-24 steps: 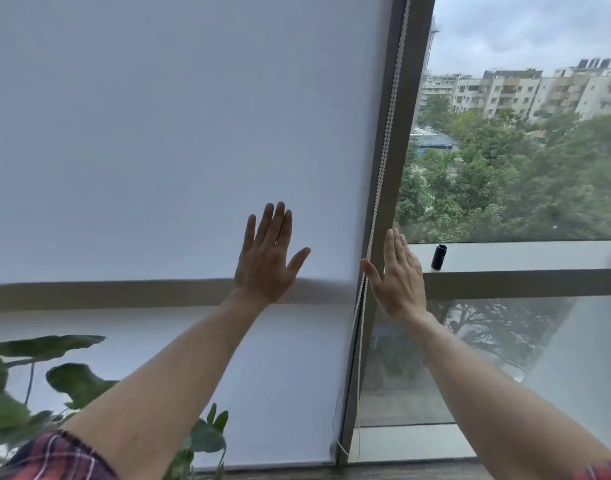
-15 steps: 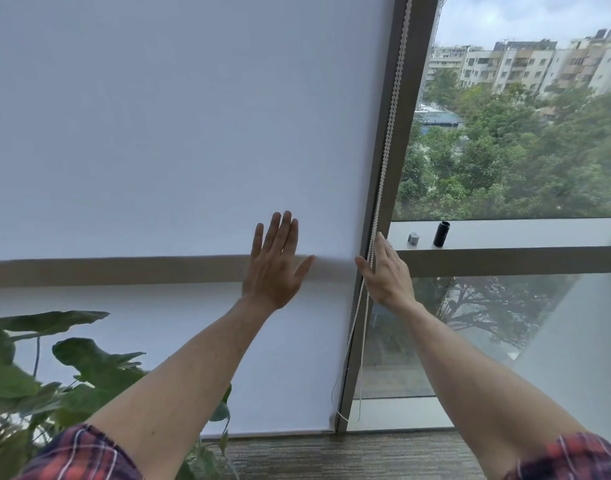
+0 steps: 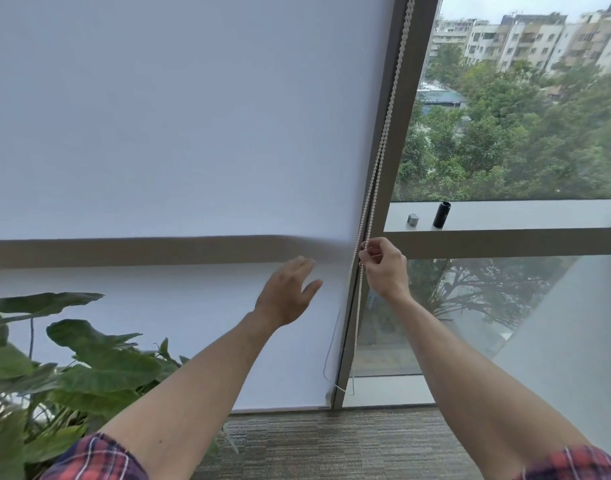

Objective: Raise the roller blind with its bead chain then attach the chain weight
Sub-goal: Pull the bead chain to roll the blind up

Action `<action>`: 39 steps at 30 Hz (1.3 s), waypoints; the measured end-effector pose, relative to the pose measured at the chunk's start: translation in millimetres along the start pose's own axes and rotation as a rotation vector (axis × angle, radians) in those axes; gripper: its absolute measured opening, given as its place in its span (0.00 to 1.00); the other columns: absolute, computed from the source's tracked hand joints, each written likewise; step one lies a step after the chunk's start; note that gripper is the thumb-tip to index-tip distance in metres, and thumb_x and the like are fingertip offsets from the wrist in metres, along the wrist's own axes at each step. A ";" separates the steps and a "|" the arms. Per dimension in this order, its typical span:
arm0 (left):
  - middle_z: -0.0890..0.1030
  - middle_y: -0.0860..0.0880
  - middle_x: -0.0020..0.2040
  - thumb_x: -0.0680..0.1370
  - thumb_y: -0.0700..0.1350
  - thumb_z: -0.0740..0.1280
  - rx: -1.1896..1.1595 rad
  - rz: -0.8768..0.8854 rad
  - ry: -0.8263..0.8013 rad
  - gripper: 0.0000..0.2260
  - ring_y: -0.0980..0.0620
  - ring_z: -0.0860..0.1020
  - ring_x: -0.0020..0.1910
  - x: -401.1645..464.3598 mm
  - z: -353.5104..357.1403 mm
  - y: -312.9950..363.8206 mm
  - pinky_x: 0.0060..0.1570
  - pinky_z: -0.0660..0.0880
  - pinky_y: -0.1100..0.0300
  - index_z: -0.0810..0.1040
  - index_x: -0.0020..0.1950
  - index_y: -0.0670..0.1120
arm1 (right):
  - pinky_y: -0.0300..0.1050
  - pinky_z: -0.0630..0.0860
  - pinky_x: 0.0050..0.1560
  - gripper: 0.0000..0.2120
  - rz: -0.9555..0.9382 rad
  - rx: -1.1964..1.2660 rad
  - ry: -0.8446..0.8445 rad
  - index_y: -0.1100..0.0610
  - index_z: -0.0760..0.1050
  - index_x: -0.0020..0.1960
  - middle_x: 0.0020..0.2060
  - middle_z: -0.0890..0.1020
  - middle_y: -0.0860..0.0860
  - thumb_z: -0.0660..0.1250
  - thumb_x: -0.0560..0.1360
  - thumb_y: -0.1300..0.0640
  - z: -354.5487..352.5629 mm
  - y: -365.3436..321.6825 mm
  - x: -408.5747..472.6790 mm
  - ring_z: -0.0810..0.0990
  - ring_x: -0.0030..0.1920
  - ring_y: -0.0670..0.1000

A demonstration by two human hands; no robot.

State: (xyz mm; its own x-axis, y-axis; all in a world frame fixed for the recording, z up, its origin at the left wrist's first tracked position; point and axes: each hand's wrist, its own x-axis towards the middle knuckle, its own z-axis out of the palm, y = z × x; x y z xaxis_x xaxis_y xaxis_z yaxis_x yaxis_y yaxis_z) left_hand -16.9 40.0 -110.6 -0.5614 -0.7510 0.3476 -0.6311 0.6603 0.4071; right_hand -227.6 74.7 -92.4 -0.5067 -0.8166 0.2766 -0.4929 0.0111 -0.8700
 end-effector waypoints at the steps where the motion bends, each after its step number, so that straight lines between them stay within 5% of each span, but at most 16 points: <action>1: 0.76 0.44 0.70 0.82 0.50 0.63 -0.069 -0.010 -0.012 0.20 0.45 0.70 0.72 1.3 1.4 5.0 0.70 0.64 0.53 0.74 0.70 0.42 | 0.48 0.79 0.50 0.05 -0.005 0.014 -0.009 0.59 0.80 0.52 0.41 0.83 0.51 0.69 0.76 0.63 0.3 1.5 -2.9 0.82 0.43 0.53; 6: 0.84 0.49 0.53 0.80 0.48 0.66 -0.400 -0.071 0.079 0.13 0.52 0.81 0.53 19.3 -1.4 42.7 0.57 0.77 0.51 0.80 0.62 0.45 | 0.40 0.76 0.38 0.06 -0.033 0.073 -0.058 0.59 0.78 0.48 0.35 0.81 0.50 0.63 0.79 0.65 3.0 6.8 -20.2 0.79 0.35 0.49; 11: 0.82 0.52 0.48 0.79 0.45 0.68 -0.598 -0.025 0.050 0.15 0.52 0.82 0.49 39.2 -6.9 78.4 0.54 0.78 0.53 0.78 0.65 0.43 | 0.48 0.72 0.39 0.09 -0.078 0.024 -0.081 0.63 0.78 0.48 0.33 0.78 0.52 0.58 0.80 0.66 3.6 11.4 -33.5 0.74 0.35 0.51; 14: 0.80 0.50 0.44 0.80 0.43 0.68 -0.685 -0.042 0.070 0.14 0.55 0.79 0.38 44.4 -6.5 88.9 0.47 0.78 0.57 0.78 0.64 0.40 | 0.48 0.70 0.37 0.11 -0.119 0.041 -0.071 0.61 0.75 0.43 0.32 0.77 0.51 0.58 0.78 0.69 3.5 12.5 -44.9 0.72 0.34 0.50; 20: 0.81 0.48 0.34 0.79 0.41 0.68 -0.708 -0.052 0.122 0.07 0.56 0.77 0.30 40.5 -5.0 89.7 0.37 0.77 0.60 0.82 0.43 0.43 | 0.34 0.66 0.34 0.21 -0.168 0.073 -0.075 0.48 0.69 0.36 0.30 0.75 0.46 0.58 0.77 0.72 8.1 16.3 -65.9 0.71 0.30 0.42; 24: 0.83 0.44 0.34 0.78 0.36 0.67 -0.564 -0.004 -0.044 0.09 0.48 0.81 0.33 16.2 15.7 73.6 0.39 0.79 0.54 0.82 0.38 0.40 | 0.35 0.67 0.34 0.22 -0.091 0.015 -0.166 0.45 0.69 0.36 0.30 0.76 0.47 0.59 0.77 0.72 12.8 48.7 -96.1 0.73 0.31 0.41; 28: 0.84 0.44 0.35 0.78 0.39 0.68 -0.560 -0.058 -0.039 0.08 0.45 0.83 0.35 -2.2 32.6 64.2 0.40 0.80 0.48 0.83 0.40 0.43 | 0.34 0.70 0.34 0.17 0.005 0.106 -0.250 0.51 0.73 0.39 0.32 0.79 0.48 0.59 0.79 0.69 21.4 62.6 -115.9 0.74 0.30 0.41; 32: 0.83 0.49 0.33 0.78 0.41 0.69 -0.576 -0.053 -0.024 0.07 0.52 0.81 0.30 1.6 30.0 66.0 0.34 0.80 0.58 0.83 0.41 0.46 | 0.43 0.79 0.42 0.07 0.165 0.398 -0.342 0.57 0.79 0.46 0.39 0.84 0.55 0.63 0.75 0.63 13.4 55.0 -100.1 0.83 0.39 0.49; 34: 0.83 0.52 0.34 0.77 0.41 0.70 -0.558 -0.028 -0.033 0.04 0.59 0.79 0.31 1.5 28.0 66.5 0.37 0.76 0.66 0.85 0.45 0.44 | 0.52 0.82 0.44 0.12 0.286 0.559 -0.291 0.59 0.79 0.51 0.41 0.85 0.55 0.61 0.70 0.61 1.4 54.1 -86.4 0.85 0.42 0.54; 36: 0.84 0.48 0.35 0.77 0.41 0.70 -0.584 -0.043 -0.048 0.04 0.51 0.79 0.33 -0.4 27.2 66.9 0.39 0.77 0.58 0.85 0.46 0.43 | 0.56 0.83 0.42 0.11 0.324 0.597 -0.205 0.59 0.78 0.53 0.41 0.84 0.56 0.61 0.74 0.59 -7.9 47.8 -69.7 0.84 0.42 0.56; 39: 0.83 0.42 0.36 0.78 0.41 0.70 -0.638 -0.064 -0.068 0.05 0.42 0.79 0.35 -2.7 25.6 67.0 0.40 0.77 0.50 0.84 0.44 0.43 | 0.47 0.81 0.42 0.11 0.230 0.497 -0.234 0.54 0.78 0.57 0.48 0.80 0.55 0.63 0.78 0.51 -13.5 29.5 -41.4 0.81 0.48 0.51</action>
State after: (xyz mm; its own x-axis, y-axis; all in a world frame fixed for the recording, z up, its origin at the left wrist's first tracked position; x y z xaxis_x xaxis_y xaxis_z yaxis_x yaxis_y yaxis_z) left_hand -71.3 86.5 -105.9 -0.5796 -0.7723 0.2601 -0.2338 0.4633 0.8548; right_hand -230.7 116.6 -124.0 -0.3640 -0.9313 0.0103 0.0298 -0.0227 -0.9993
